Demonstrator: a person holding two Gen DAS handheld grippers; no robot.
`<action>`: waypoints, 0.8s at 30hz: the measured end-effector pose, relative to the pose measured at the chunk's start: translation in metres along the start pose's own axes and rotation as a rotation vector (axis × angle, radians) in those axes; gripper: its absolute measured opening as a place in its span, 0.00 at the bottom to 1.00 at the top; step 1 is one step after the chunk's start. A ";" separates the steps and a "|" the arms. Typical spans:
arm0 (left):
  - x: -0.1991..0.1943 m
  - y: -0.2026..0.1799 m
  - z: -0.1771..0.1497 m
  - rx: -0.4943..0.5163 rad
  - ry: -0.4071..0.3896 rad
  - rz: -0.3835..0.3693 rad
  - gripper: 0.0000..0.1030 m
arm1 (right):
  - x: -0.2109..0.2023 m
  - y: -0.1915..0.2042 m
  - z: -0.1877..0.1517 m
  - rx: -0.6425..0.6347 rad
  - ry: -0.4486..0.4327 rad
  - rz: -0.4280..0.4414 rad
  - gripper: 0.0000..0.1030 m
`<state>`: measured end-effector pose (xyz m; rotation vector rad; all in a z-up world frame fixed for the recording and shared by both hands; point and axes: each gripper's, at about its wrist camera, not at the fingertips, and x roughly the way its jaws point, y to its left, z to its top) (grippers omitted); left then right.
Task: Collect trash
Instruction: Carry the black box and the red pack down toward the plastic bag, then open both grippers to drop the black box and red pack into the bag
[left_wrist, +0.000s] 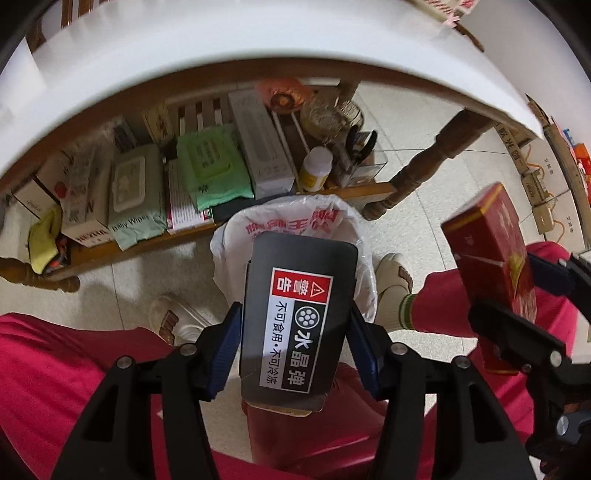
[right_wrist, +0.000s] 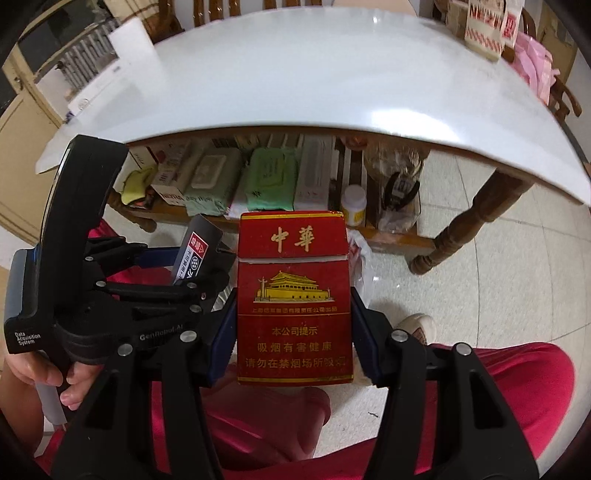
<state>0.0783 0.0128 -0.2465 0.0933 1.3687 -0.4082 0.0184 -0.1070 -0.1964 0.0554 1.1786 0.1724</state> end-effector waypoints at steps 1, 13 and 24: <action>0.008 0.002 0.002 -0.014 0.010 0.000 0.52 | 0.009 -0.001 0.000 0.000 0.013 -0.003 0.53; 0.090 0.028 0.022 -0.147 0.151 0.012 0.52 | 0.108 -0.031 0.006 0.065 0.163 -0.018 0.53; 0.145 0.045 0.028 -0.204 0.267 -0.014 0.52 | 0.173 -0.039 0.002 0.086 0.295 -0.013 0.53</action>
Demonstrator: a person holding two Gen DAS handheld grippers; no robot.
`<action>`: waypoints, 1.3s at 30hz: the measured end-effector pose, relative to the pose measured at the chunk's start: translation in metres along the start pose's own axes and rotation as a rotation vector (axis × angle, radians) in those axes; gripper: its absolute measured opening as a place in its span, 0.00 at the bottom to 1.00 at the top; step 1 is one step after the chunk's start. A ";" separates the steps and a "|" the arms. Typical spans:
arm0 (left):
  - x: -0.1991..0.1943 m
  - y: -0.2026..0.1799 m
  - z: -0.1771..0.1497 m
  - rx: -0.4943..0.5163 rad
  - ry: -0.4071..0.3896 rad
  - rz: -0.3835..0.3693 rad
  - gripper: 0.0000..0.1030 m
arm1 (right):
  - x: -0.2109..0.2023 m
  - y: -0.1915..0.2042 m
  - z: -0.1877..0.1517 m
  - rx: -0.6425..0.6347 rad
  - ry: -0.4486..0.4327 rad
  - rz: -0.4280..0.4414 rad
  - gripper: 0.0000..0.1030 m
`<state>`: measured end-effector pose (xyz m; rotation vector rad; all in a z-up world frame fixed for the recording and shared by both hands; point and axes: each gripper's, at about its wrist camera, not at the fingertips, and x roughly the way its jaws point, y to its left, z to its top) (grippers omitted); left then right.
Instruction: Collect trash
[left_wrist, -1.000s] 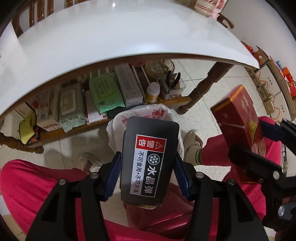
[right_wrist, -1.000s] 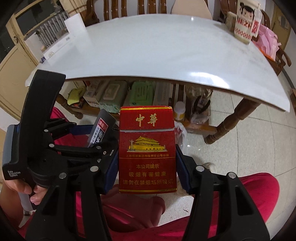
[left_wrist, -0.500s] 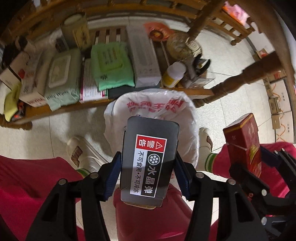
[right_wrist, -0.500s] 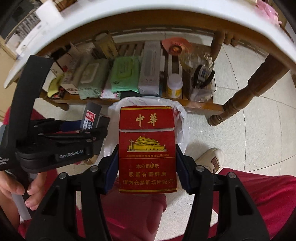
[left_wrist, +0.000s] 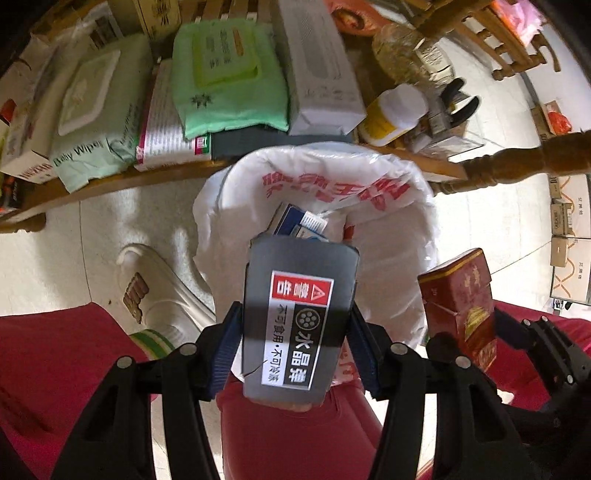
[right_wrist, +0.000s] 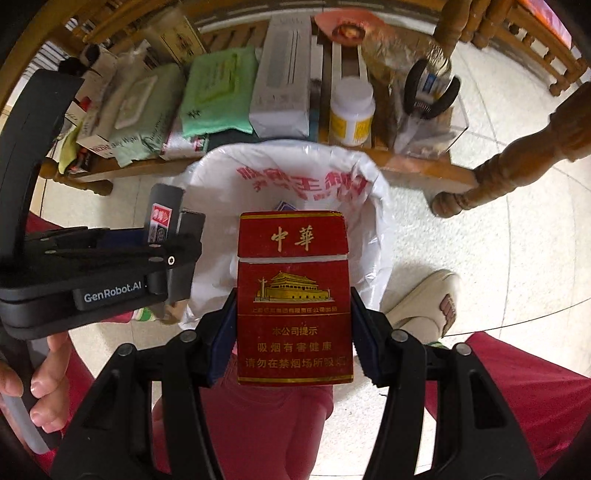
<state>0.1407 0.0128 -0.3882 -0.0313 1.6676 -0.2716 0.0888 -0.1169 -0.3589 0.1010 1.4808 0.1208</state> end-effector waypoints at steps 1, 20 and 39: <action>0.003 0.001 0.001 0.000 0.008 0.004 0.52 | 0.006 -0.001 0.002 0.005 0.010 0.006 0.53; 0.042 0.012 0.011 -0.027 0.092 0.050 0.52 | 0.050 -0.013 0.022 0.054 0.097 0.062 0.59; 0.021 0.005 -0.005 0.021 0.045 0.106 0.66 | 0.023 -0.007 0.011 0.059 0.050 0.066 0.59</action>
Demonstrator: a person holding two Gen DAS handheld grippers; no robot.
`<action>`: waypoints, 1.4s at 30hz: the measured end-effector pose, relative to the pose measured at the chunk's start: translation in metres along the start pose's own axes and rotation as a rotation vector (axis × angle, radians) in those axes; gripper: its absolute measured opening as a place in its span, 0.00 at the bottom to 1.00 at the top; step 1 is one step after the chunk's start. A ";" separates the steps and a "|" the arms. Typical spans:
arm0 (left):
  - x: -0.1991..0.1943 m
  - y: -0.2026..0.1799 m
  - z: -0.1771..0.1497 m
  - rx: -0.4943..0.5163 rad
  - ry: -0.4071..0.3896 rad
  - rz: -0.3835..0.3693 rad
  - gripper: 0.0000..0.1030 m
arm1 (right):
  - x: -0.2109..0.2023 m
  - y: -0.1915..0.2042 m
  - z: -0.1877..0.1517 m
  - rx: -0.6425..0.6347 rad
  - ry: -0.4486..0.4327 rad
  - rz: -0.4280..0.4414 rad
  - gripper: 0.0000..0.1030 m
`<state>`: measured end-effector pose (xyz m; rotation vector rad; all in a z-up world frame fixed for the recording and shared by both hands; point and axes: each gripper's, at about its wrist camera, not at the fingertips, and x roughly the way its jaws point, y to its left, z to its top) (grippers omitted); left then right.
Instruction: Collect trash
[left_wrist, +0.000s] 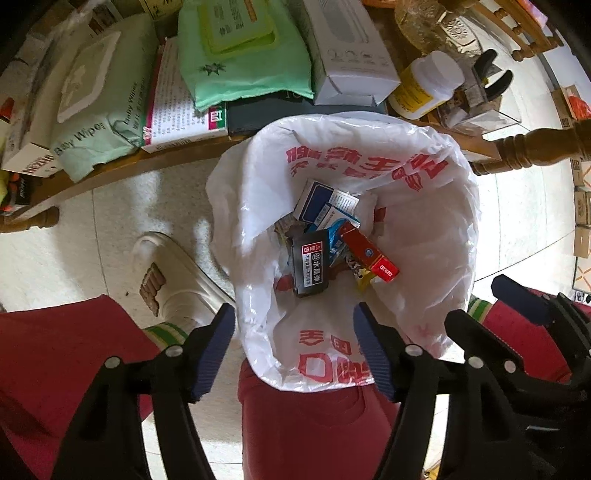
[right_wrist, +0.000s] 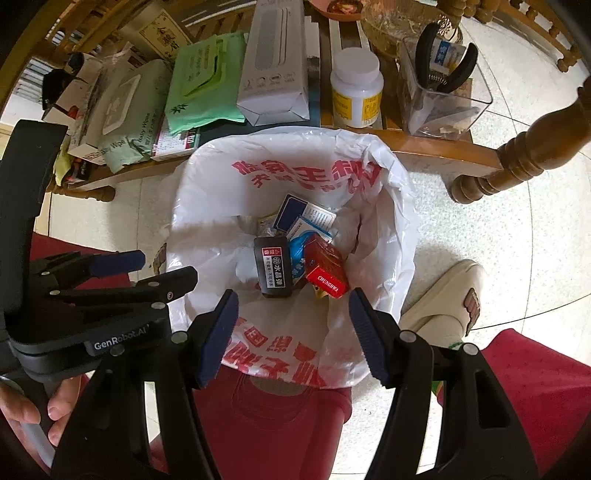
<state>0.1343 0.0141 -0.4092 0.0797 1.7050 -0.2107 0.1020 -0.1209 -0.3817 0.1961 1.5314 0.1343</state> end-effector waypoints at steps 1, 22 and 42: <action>-0.004 -0.001 -0.003 0.005 -0.010 0.003 0.67 | -0.004 0.000 -0.003 0.003 -0.007 0.004 0.60; -0.164 -0.028 -0.107 0.028 -0.437 0.085 0.75 | -0.168 0.028 -0.089 -0.012 -0.390 -0.069 0.83; -0.400 -0.061 -0.213 0.001 -1.151 0.196 0.92 | -0.401 0.080 -0.173 -0.057 -1.081 -0.274 0.93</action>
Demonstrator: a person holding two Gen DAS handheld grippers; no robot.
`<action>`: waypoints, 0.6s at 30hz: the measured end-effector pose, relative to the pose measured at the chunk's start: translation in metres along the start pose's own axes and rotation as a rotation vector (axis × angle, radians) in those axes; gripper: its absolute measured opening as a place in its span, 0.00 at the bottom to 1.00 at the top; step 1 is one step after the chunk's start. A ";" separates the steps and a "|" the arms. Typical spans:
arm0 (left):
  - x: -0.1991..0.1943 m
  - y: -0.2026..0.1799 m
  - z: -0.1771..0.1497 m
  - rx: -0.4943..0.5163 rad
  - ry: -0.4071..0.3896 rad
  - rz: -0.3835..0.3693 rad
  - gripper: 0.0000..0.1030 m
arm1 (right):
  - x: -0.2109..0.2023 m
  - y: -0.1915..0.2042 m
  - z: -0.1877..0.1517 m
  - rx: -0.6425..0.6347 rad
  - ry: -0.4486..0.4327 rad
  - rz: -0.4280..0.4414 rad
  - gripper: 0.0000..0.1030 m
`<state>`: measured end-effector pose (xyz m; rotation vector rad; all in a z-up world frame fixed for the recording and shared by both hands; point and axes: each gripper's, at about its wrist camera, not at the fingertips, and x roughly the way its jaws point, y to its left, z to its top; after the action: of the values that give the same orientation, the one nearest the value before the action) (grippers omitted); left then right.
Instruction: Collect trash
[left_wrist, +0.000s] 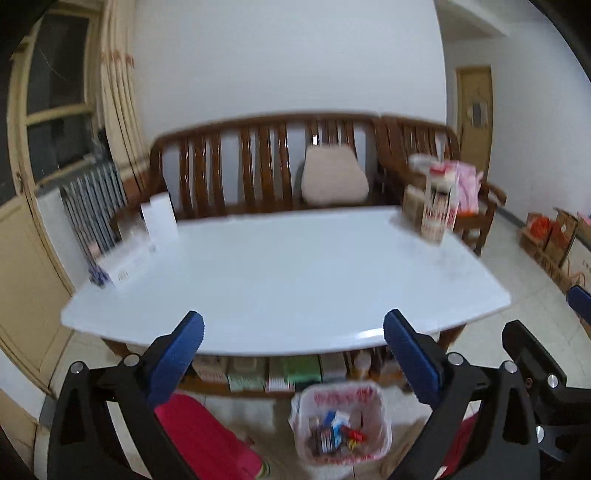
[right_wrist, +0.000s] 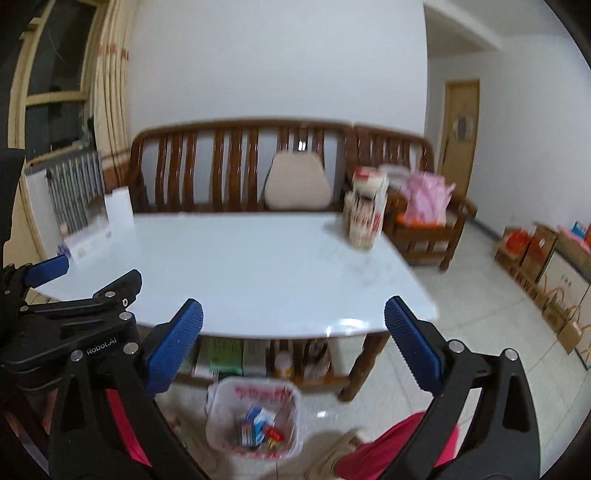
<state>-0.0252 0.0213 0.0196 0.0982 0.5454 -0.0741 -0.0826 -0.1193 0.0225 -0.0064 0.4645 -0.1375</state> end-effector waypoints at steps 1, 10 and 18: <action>-0.009 0.000 0.006 0.000 -0.026 0.006 0.92 | -0.008 0.001 0.005 -0.003 -0.028 -0.009 0.93; -0.043 0.007 0.022 -0.052 -0.064 -0.041 0.92 | -0.045 -0.007 0.023 0.007 -0.112 -0.014 0.94; -0.046 0.009 0.017 -0.075 -0.052 -0.029 0.92 | -0.049 -0.006 0.022 0.002 -0.110 -0.009 0.94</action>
<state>-0.0547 0.0309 0.0588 0.0151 0.4974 -0.0843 -0.1171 -0.1195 0.0648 -0.0140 0.3549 -0.1457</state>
